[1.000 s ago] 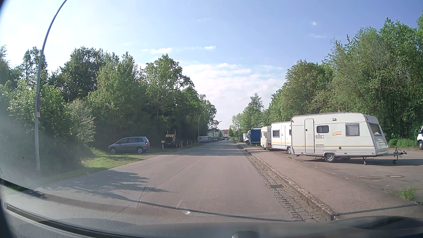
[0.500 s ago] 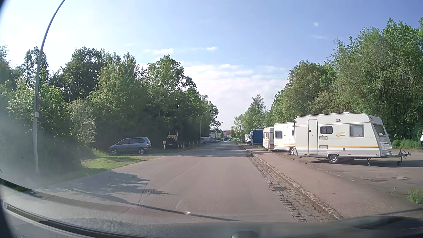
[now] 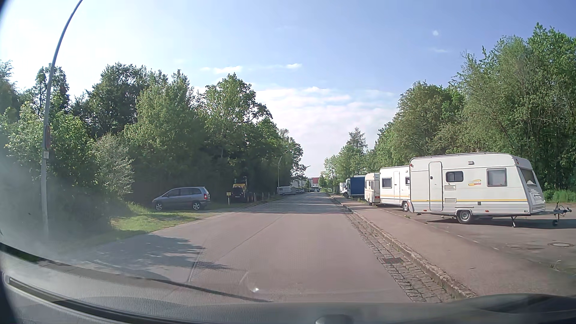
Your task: Follow the waypoints while adhering to traffic rules and regulations
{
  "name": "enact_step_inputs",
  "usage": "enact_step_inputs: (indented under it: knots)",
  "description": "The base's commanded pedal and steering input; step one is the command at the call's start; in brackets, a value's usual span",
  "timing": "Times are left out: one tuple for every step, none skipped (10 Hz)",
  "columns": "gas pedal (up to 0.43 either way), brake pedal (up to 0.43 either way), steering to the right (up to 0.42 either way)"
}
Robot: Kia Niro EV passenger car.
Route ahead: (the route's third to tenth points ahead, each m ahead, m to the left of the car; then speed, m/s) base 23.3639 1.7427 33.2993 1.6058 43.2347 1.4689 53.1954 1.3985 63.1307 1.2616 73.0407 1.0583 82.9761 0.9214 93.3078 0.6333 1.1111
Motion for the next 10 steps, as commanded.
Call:
enact_step_inputs:
  knots:
    - [0.157,0.0,-0.124]
    - [0.169,0.0,-0.116]
    - [0.169,0.0,-0.106]
    - [0.169,0.0,-0.098]
    - [0.177,0.0,-0.091]
    - [0.177,0.0,-0.087]
    - [0.177,0.0,-0.085]
    - [0.189,0.0,-0.083]
    - [0.189,0.0,-0.078]
    - [0.209,0.0,-0.074]
